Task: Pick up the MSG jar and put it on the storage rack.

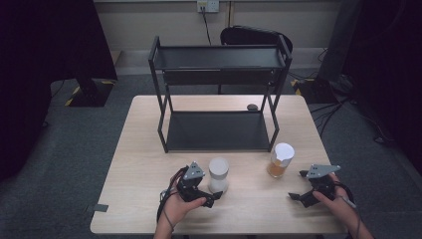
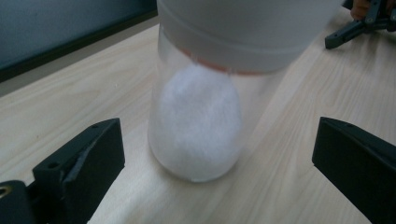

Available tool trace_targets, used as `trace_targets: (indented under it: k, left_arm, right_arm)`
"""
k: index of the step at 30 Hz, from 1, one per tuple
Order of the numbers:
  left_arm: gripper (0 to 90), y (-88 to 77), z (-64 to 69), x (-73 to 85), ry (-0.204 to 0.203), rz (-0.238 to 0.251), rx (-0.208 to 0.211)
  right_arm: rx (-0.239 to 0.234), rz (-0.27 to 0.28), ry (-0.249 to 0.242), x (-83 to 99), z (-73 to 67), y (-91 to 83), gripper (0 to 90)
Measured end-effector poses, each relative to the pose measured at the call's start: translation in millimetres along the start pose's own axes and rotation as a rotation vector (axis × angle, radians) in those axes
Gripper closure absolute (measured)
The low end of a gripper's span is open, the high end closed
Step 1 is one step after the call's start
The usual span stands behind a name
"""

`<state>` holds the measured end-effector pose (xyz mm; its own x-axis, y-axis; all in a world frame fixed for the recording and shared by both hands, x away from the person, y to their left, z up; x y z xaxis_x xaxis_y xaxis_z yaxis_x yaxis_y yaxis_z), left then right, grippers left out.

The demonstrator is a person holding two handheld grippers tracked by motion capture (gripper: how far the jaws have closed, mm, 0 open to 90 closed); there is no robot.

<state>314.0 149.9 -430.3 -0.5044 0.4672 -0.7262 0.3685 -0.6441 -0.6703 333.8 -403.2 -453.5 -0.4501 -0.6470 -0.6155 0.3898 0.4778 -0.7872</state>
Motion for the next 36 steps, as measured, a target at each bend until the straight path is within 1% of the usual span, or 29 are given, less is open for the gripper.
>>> trace_targets:
  k: [8,14,17,22,25,28,30,32,33,35,36]
  left_arm:
    - [1.6,5.2,0.5,-9.2,0.005,0.01,0.004]
    - [1.7,7.4,0.5,-13.3,-0.001,0.025,-0.002]
    - [2.1,8.5,0.3,-14.7,0.0,0.025,-0.004]
    - [4.7,11.7,2.2,-18.1,0.001,0.051,-0.016]
    - [8.3,13.6,2.0,-20.7,0.0,0.046,-0.012]
    - [11.6,15.5,2.7,-24.9,0.008,0.042,-0.006]
    - [15.2,16.0,4.2,-28.8,0.01,0.041,-0.015]
    - [15.8,16.3,4.5,-29.5,0.01,0.045,-0.017]
    - [21.5,16.6,5.0,-30.9,0.023,0.049,-0.022]
    - [26.1,16.9,5.9,-33.0,0.032,0.041,-0.035]
    - [29.2,16.9,5.9,-33.0,0.032,0.041,-0.035]
  right_arm:
    - [0.0,0.0,0.0,0.0,-0.1,0.0,0.0]
    - [0.001,0.0,0.001,-0.1,-0.2,0.0,0.0]
    - [0.001,0.0,0.001,-0.1,-0.2,0.1,0.0]
    - [0.001,0.0,0.001,-0.1,-0.2,0.1,0.0]
    - [0.001,0.0,0.001,-0.1,-0.2,0.1,0.0]
    - [0.001,0.0,0.002,-0.1,-0.3,0.1,0.0]
    - [0.001,0.0,0.002,-0.1,-0.3,0.1,0.0]
    - [0.001,0.0,0.001,-0.1,-0.3,0.1,0.0]
    - [0.001,0.0,0.002,-0.1,-0.3,0.1,0.0]
    - [0.001,0.0,0.002,-0.1,-0.3,0.1,0.0]
    - [0.001,0.0,0.002,-0.1,-0.3,0.1,0.0]
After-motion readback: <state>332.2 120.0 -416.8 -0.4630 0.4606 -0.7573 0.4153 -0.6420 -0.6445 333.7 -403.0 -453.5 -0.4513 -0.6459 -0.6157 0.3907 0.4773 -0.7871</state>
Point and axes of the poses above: each handheld gripper's, and its own axes: y roughly forward along the jaws, x roughly out of its underside, z roughly to its right, the point moved 5 cm from there along y, roughly forward along the jaws, and after that the axes turned 9 degrees about -z, right-handed, at the moved point
